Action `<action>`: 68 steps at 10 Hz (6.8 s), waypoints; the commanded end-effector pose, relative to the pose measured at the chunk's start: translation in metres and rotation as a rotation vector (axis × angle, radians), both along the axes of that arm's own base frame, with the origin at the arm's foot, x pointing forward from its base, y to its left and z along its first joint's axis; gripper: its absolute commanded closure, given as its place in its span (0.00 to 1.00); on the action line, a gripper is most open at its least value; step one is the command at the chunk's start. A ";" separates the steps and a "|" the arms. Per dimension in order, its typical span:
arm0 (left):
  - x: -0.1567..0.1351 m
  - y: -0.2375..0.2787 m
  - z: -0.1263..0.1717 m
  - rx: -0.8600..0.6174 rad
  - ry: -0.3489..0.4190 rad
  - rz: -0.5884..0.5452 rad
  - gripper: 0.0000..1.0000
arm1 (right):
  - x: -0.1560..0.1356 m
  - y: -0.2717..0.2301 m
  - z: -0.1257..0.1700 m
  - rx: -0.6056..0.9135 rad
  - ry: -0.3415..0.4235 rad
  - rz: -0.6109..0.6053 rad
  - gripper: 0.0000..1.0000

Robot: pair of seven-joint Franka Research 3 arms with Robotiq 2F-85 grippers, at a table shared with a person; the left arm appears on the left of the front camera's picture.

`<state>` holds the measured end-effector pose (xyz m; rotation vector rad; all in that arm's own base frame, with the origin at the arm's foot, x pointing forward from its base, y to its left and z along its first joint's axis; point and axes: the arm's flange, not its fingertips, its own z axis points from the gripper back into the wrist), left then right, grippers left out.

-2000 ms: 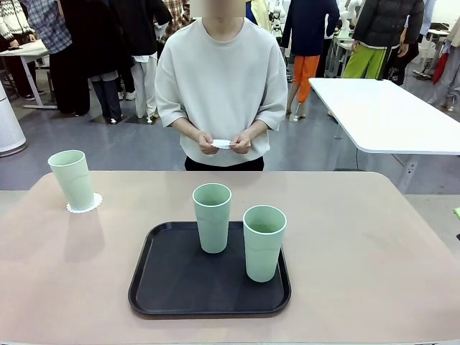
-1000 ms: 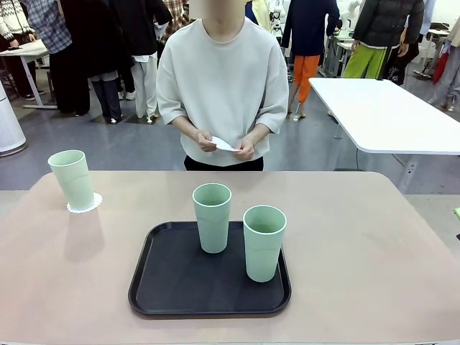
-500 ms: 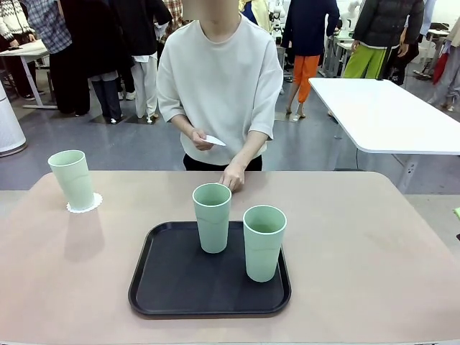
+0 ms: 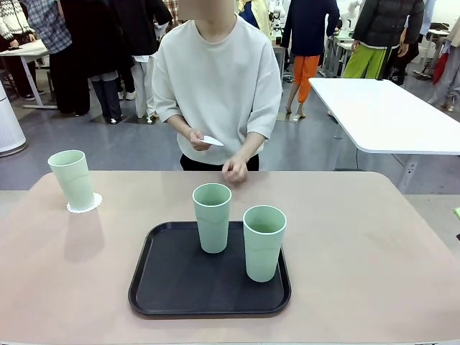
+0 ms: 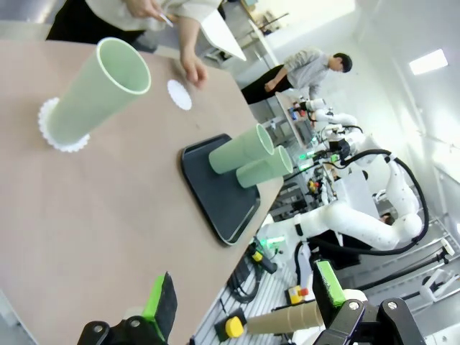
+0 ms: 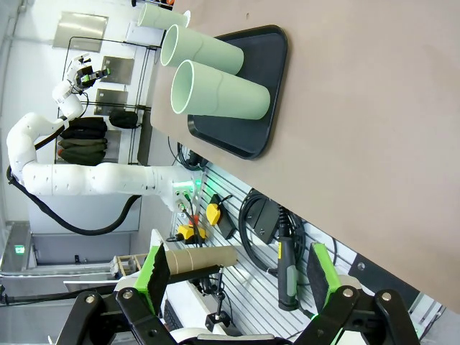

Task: Place coasters on the table and set cups on them.
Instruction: Take one Reusable plastic cup from the Flat Tray and place it on a coaster set by the human.

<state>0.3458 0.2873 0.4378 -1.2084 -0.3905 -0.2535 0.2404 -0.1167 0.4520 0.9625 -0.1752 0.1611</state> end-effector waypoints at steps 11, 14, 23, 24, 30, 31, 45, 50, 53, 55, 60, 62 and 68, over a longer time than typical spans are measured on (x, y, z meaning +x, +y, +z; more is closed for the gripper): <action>0.000 0.001 0.003 0.002 0.010 0.011 0.00 | 0.001 0.001 -0.002 0.020 -0.015 0.006 0.00; 0.000 0.001 0.003 0.002 0.010 0.011 0.00 | 0.001 0.001 -0.002 0.020 -0.015 0.006 0.00; 0.008 -0.007 0.052 0.244 -0.205 0.070 0.00 | 0.001 0.001 -0.002 0.020 -0.015 0.006 0.00; 0.007 -0.022 0.088 0.356 -0.301 0.037 0.00 | 0.001 0.001 -0.002 0.020 -0.015 0.006 0.00; -0.003 -0.218 0.157 0.846 -0.598 -0.349 0.00 | 0.001 0.001 -0.002 0.020 -0.015 0.006 0.00; 0.001 -0.243 0.149 0.856 -0.633 -0.381 0.00 | 0.001 0.001 -0.002 0.020 -0.015 0.006 0.00; 0.044 -0.358 0.094 0.944 -0.893 -0.572 0.00 | 0.001 0.001 -0.002 0.020 -0.015 0.006 0.00; 0.101 -0.404 0.031 0.489 -0.921 -0.674 0.00 | 0.001 0.001 -0.002 0.020 -0.015 0.006 0.00; 0.112 -0.404 -0.010 0.163 -0.932 -0.698 0.00 | 0.001 0.001 -0.002 0.020 -0.015 0.006 0.00; 0.108 -0.408 -0.036 0.128 -0.972 -0.743 0.00 | 0.001 0.001 -0.002 0.020 -0.015 0.006 0.00; 0.102 -0.405 -0.030 0.106 -0.952 -0.710 0.00 | 0.001 0.001 -0.002 0.020 -0.015 0.006 0.00; 0.102 -0.405 -0.030 0.106 -0.952 -0.710 0.00 | 0.001 0.001 -0.002 0.020 -0.015 0.006 0.00; 0.080 -0.399 -0.090 -0.148 -1.171 -0.313 0.00 | 0.001 0.001 -0.002 0.020 -0.015 0.006 0.00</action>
